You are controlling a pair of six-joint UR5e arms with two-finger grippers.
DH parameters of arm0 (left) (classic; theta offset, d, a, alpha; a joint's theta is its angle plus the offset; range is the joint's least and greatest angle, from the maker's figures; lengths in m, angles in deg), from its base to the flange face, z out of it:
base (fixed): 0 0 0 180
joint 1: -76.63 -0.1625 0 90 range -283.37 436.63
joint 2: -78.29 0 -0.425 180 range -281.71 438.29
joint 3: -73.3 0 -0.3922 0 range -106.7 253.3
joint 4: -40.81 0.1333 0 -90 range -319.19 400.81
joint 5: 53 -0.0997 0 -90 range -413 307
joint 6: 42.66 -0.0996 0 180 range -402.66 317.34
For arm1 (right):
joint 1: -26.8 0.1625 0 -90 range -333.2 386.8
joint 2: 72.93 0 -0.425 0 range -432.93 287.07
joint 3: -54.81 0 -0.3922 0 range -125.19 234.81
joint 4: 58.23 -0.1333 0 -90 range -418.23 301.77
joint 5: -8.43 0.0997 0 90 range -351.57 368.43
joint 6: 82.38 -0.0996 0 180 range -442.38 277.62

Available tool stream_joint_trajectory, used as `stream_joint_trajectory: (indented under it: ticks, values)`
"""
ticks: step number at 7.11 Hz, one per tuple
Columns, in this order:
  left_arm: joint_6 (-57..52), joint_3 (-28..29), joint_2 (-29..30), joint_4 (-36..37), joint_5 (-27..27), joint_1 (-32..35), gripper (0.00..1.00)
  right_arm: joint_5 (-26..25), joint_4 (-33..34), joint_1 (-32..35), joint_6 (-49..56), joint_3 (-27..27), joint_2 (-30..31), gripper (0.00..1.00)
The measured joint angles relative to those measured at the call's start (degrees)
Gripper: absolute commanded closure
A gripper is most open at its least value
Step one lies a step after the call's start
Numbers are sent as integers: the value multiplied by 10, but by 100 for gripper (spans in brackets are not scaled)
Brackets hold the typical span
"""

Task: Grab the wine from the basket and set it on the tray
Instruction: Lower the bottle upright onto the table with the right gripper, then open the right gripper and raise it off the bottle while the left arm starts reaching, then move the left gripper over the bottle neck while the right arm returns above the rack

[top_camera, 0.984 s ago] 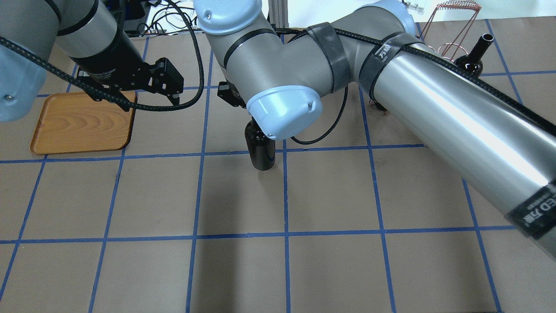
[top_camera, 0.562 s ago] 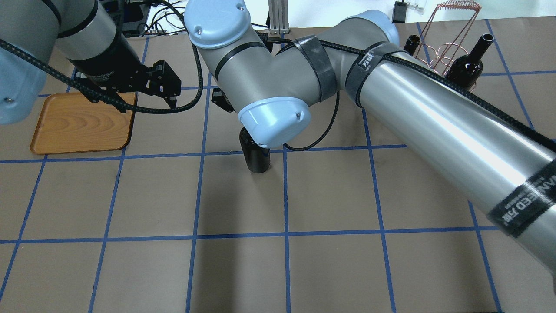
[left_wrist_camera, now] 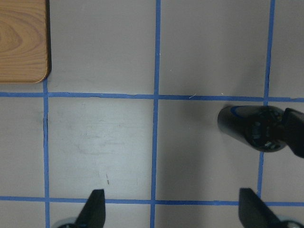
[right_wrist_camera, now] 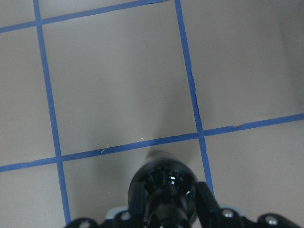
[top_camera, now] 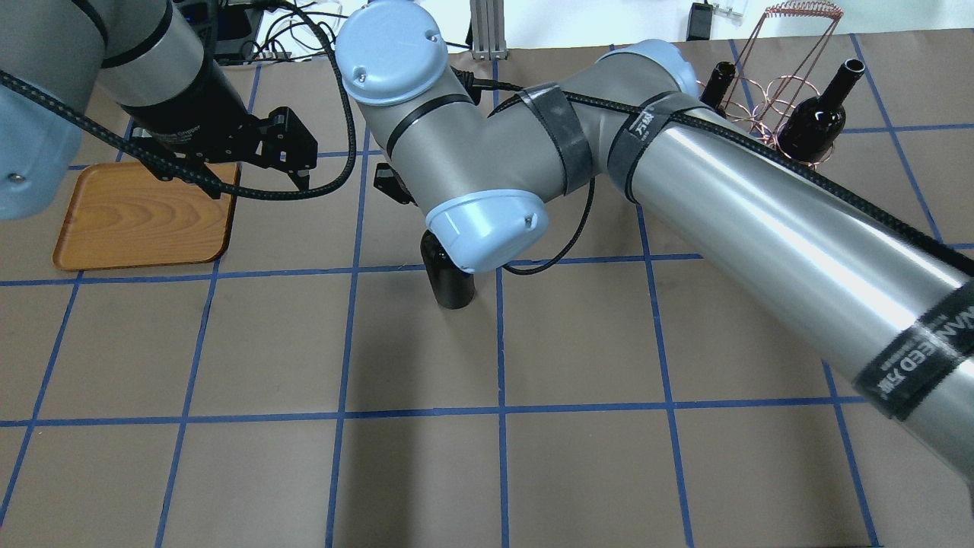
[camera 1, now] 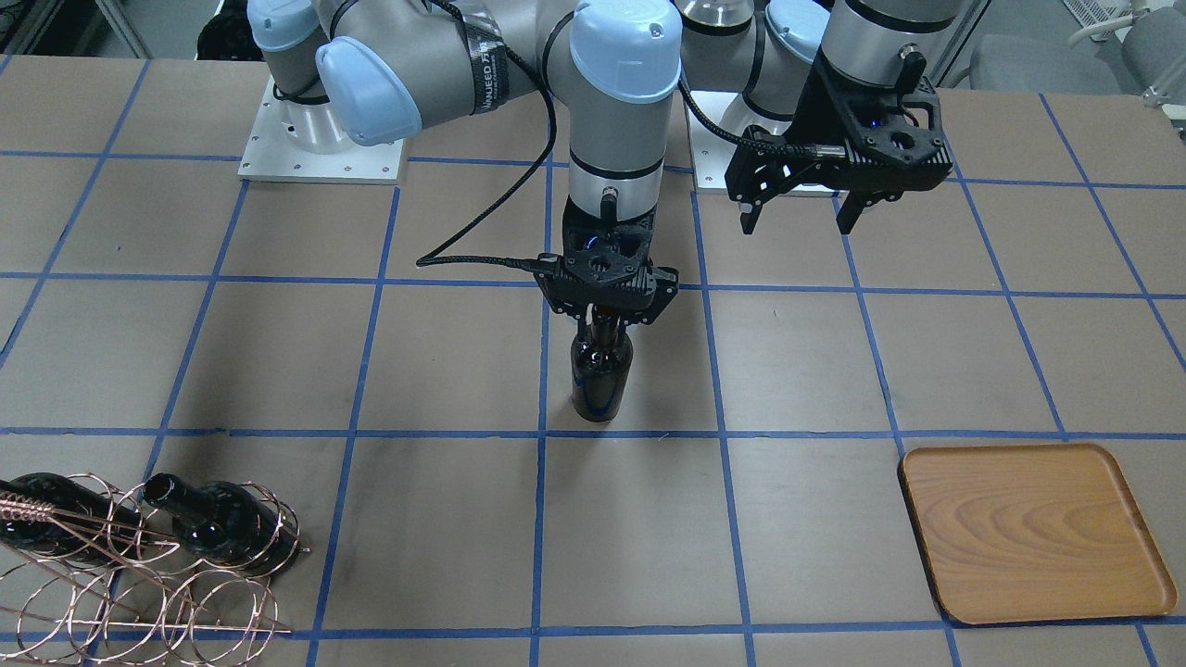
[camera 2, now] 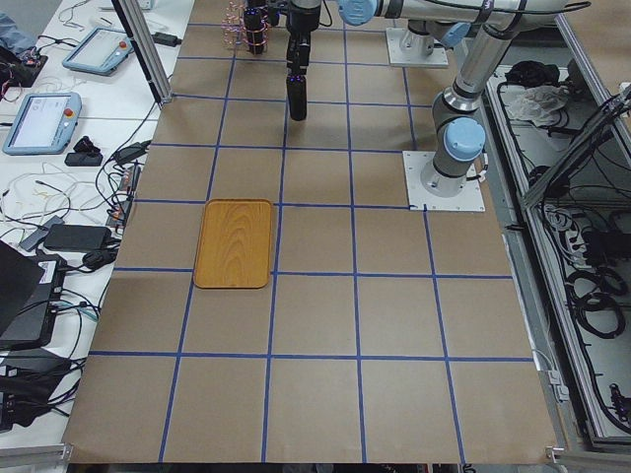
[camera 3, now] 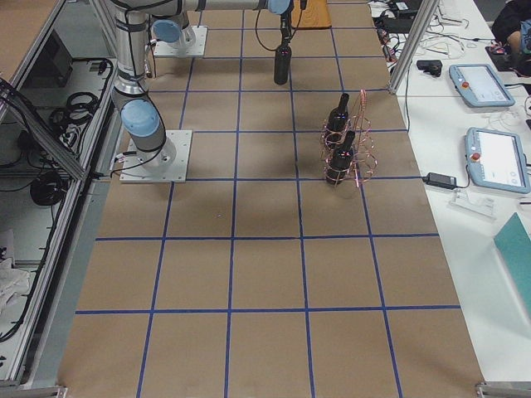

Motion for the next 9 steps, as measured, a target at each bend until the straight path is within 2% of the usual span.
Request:
stream_joint_trajectory:
  ticks: [3, 6, 9]
  values:
    - [5, 0, -1, 0, -1, 1, 0, 2, -33, -27, 25, 5, 38, 0]
    - [65, 1, 14, -1, -2, 15, 0, 27, -88, -156, 176, 5, 90, 0]
    - [175, 2, 47, 27, -1, 128, 0, 47, -130, -250, 256, 5, 127, 0]
